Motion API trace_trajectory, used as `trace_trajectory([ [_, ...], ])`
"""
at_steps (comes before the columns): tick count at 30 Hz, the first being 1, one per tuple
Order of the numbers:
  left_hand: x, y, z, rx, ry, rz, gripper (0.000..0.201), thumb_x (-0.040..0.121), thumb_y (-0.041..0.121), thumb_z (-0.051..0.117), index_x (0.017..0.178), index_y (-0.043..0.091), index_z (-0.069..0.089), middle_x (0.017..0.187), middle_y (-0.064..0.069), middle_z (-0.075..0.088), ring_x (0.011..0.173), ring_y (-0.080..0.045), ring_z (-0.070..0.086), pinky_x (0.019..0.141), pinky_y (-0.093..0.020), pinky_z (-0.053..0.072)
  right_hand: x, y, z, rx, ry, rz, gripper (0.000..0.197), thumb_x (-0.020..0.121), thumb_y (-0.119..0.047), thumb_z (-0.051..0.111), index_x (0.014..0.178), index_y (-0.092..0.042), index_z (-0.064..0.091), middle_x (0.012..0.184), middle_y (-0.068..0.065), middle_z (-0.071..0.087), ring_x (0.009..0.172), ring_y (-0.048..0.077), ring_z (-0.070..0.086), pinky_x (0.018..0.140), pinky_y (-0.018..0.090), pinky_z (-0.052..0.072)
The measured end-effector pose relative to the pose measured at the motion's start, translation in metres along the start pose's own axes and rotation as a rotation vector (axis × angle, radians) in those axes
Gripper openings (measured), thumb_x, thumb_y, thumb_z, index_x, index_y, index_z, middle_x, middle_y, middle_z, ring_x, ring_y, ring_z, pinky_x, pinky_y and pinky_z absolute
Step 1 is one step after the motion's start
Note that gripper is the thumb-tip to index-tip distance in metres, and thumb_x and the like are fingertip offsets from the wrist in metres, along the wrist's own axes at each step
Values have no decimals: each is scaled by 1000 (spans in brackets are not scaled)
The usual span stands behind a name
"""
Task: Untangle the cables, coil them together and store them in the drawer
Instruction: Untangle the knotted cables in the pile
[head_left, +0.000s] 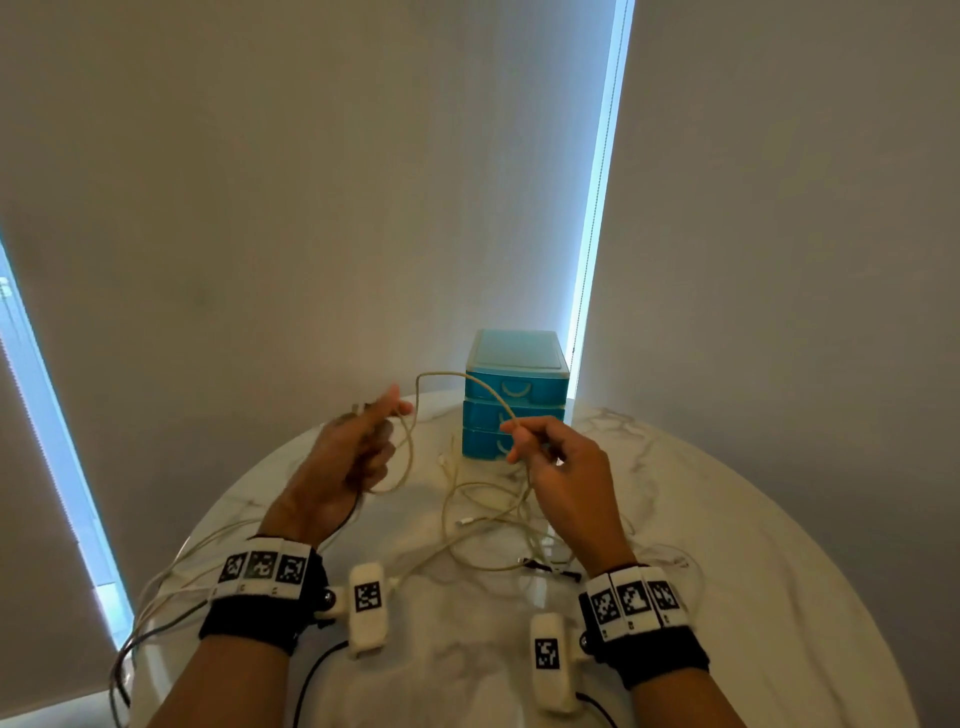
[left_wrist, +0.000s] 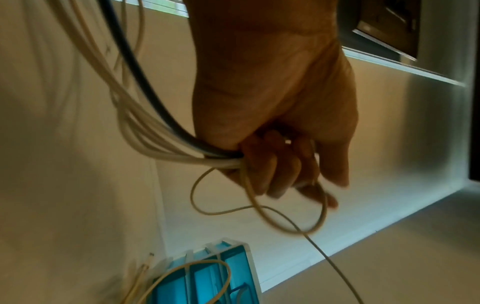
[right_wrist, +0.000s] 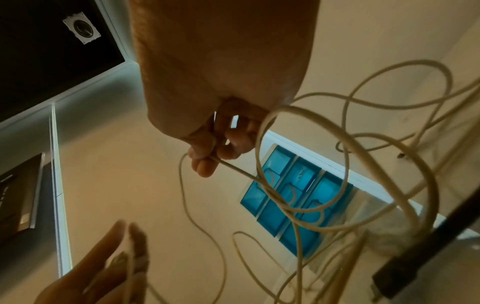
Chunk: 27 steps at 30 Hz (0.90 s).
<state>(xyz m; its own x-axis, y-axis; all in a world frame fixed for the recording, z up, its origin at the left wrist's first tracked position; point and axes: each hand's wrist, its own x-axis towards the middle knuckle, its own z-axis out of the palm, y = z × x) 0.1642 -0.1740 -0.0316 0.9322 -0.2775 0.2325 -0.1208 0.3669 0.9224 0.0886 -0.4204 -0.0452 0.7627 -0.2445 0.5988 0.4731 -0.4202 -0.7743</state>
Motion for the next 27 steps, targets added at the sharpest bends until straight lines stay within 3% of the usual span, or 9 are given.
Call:
trace_trajectory([
  [3,-5,-3,21,323,-41,-98,55,92,62,71,109,10,78,64,4,32,55,-12,25,50,-28,18,-2,1,8,-43,-49,-9,15,105,-27,67,112,-28,80,82,-11,76,83,4,67,76,10,49],
  [7,-7,-5,37,383,-58,-100,60,90,73,66,114,21,82,64,3,36,56,-11,28,51,-28,22,-4,2,11,-76,-118,-20,17,104,-33,68,116,-29,79,86,-13,76,93,1,66,80,8,48],
  [10,-5,-7,42,406,-13,-54,56,85,70,74,108,19,81,61,3,42,53,-11,32,48,-27,26,-7,-1,15,-109,-190,-33,19,103,-36,69,115,-25,79,88,-13,77,91,-4,66,80,7,46],
  [12,-4,-6,44,370,30,-18,38,85,59,81,98,23,82,59,0,43,52,-12,32,48,-29,26,-8,-4,17,-100,-189,-23,18,103,-33,70,114,-22,78,88,-11,78,90,-4,68,81,6,47],
  [16,-4,-2,43,337,80,48,24,87,45,85,94,23,82,59,0,45,52,-13,33,48,-29,28,-9,-8,17,-76,-190,22,22,99,-39,74,116,-24,72,91,-12,79,91,0,73,84,15,56],
  [20,-3,12,36,120,187,203,19,87,39,86,93,21,82,58,4,41,50,-12,29,47,-30,23,-3,10,10,-320,-178,146,36,94,-37,81,126,-30,64,100,-15,75,90,2,70,87,26,58],
  [23,0,32,18,-149,287,325,9,92,28,80,96,20,77,52,11,36,43,-7,27,39,-22,20,0,31,-4,-383,-83,379,51,94,-41,77,137,-24,56,121,-7,73,114,20,70,100,39,55],
  [27,-3,45,-5,-319,396,401,10,98,33,75,91,26,74,55,10,30,44,-5,22,40,-23,16,5,41,-13,-372,-8,509,88,85,-59,82,149,-12,45,145,6,63,132,30,60,106,41,50],
])
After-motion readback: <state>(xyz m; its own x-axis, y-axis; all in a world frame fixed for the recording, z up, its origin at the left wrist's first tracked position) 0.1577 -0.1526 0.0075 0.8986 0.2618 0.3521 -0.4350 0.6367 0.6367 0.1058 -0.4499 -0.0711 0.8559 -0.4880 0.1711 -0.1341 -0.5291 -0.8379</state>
